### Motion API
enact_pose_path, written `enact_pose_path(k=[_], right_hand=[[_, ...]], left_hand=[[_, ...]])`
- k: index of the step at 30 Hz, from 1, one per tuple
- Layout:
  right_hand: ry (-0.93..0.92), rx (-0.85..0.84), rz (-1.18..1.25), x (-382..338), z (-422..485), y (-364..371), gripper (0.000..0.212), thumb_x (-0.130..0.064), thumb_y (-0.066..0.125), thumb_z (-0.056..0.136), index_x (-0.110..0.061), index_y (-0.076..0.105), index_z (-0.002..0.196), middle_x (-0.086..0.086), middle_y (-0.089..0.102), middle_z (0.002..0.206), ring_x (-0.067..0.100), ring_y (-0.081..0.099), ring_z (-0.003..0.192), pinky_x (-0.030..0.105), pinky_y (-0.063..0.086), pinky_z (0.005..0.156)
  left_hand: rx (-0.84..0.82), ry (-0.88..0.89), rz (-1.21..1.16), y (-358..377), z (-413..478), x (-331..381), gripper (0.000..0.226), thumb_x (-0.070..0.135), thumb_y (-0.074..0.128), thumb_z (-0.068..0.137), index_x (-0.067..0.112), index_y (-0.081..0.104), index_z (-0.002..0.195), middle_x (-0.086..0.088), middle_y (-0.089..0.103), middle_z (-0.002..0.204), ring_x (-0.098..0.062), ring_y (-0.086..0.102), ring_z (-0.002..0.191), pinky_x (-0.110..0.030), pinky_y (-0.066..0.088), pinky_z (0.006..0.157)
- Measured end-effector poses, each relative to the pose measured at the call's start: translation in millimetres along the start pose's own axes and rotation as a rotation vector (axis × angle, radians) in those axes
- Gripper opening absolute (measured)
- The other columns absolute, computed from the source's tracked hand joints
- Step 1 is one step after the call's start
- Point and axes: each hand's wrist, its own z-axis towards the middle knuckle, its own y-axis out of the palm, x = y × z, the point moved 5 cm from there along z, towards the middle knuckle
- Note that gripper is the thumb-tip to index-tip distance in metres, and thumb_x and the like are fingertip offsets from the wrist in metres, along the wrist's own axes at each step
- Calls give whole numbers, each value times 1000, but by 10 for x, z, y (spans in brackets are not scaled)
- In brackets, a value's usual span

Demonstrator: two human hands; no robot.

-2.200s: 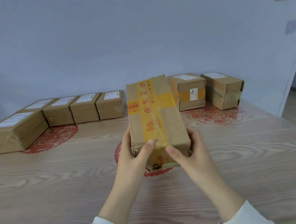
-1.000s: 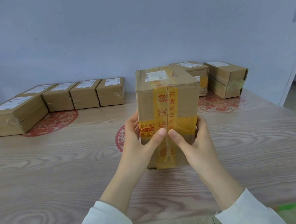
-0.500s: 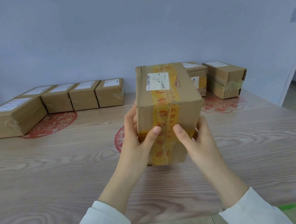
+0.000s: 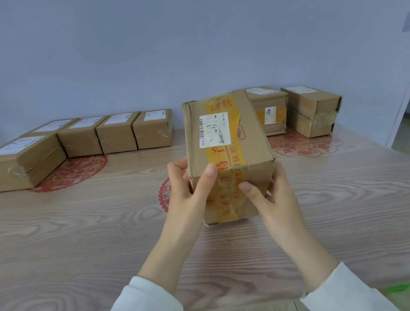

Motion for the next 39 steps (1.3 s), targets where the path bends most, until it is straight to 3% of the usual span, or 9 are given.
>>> enact_pose_path(k=[3,6,10,13,19,24,28,36,39], right_hand=[[45,-25,-41,52,-12,-7,102,-77,67,57,-19,40,136,-4,57,130,6,56,117,30,50,94],[107,-61,-1,78,-28,8,113,-81,71,44,-22,40,136,-8,58,127,2,57,114,19,50,89],[167,-74,63,80,-41,17,92,-55,82,60,-17,42,134,-3,61,124,-3,61,102,10,49,76],[200,-110,96,94,-62,34,78,-33,72,63,-17,43,134,-7,62,117,-7,62,95,7,47,72],[212,-125,127,62,-53,16,67,-43,67,72,-28,43,132,-18,61,115,-12,59,98,3,45,75],[187,-159,101,102,-62,24,65,-21,72,82,-17,40,138,-8,63,120,-1,61,106,13,49,84],[156,-147,60,77,-68,29,77,-37,73,75,-18,37,141,-6,61,126,4,58,114,25,49,94],[108,-116,12,25,-94,35,80,-37,67,67,-14,37,137,-4,61,120,-4,62,99,11,50,77],[121,-67,-8,39,-83,-6,64,-51,70,73,-29,43,127,-1,58,123,0,60,103,17,51,83]], left_hand=[[23,-15,-47,-34,10,-71,61,58,64,57,26,45,105,9,68,95,-5,66,88,-26,51,73],[-23,5,-3,-11,-1,-85,60,51,65,58,25,42,108,17,70,91,-4,67,87,-20,51,71],[-46,-23,14,-40,-2,-125,69,47,67,56,26,39,115,9,64,107,-6,66,95,-18,52,73],[-55,-25,60,-67,2,-123,63,31,71,62,34,38,115,10,56,120,-7,61,108,-21,53,78],[-109,42,123,-92,-12,-64,79,39,72,62,51,28,126,13,47,141,-5,51,124,-20,51,90],[-80,33,150,-128,-3,-79,104,43,80,69,41,13,148,11,38,148,-6,42,133,-35,48,100],[-63,13,153,-126,0,-88,99,35,73,69,32,17,151,10,45,145,-6,45,131,-43,46,103],[-26,48,183,-125,39,-73,102,50,76,65,33,22,150,1,53,136,-13,51,126,-46,48,100],[-101,67,209,-101,5,-104,96,43,76,69,32,24,148,3,50,139,-13,49,129,-45,47,102]])
